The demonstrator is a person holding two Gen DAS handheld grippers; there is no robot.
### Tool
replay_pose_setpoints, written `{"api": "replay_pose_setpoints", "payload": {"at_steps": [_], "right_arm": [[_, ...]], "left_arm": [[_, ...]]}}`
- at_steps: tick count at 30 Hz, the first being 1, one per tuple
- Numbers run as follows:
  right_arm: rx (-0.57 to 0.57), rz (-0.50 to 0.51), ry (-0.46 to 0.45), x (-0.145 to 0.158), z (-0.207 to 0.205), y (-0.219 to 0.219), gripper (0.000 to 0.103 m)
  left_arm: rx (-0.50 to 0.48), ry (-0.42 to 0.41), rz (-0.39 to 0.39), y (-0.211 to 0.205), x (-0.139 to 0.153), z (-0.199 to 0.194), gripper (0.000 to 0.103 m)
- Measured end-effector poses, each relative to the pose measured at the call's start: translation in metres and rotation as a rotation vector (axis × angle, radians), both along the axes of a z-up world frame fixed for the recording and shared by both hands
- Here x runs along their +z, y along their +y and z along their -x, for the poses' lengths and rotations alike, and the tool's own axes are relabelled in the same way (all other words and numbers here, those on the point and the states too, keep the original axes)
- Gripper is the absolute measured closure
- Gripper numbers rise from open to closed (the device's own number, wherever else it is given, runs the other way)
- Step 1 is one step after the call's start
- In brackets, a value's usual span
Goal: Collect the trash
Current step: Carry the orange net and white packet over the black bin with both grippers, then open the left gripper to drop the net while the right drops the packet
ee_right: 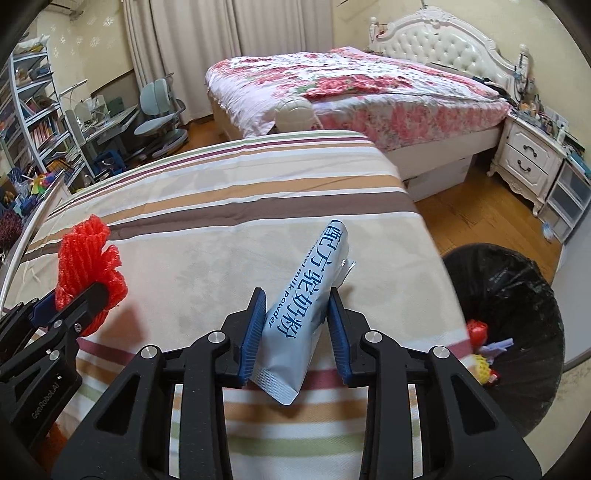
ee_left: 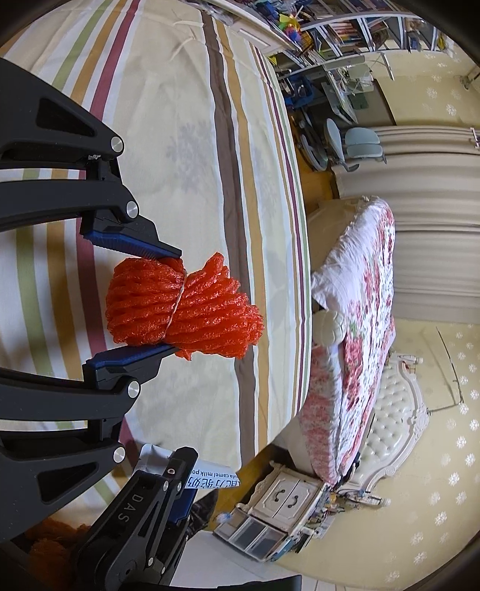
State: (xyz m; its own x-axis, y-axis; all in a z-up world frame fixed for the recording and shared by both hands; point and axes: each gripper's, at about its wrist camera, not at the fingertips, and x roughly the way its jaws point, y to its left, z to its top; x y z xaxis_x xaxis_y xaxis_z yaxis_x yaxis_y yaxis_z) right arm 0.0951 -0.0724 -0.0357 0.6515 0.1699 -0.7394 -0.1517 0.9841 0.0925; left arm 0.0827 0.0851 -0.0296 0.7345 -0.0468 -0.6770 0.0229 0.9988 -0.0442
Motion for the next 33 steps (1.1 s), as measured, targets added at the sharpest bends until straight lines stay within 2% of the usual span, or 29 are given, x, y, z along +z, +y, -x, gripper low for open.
{"api": "replay_pose_setpoints", "payload": {"at_steps": [11,20,33], "right_arm": [[-0.125,0.003,-0.039,0.010,0.016,-0.081,0.071],[-0.243,0.000,-0.045,0.005,0.021,-0.147,0.071],[-0.345,-0.020,-0.037,-0.005,0.021,-0.205,0.070]], "left_arm": [[-0.115,-0.021,-0.004,-0.069,0.006,-0.001,0.060],[-0.233,-0.036,-0.019,-0.133,0.007,-0.002,0.060],[-0.326,-0.030,-0.033,-0.203,-0.003,-0.012,0.060]]}}
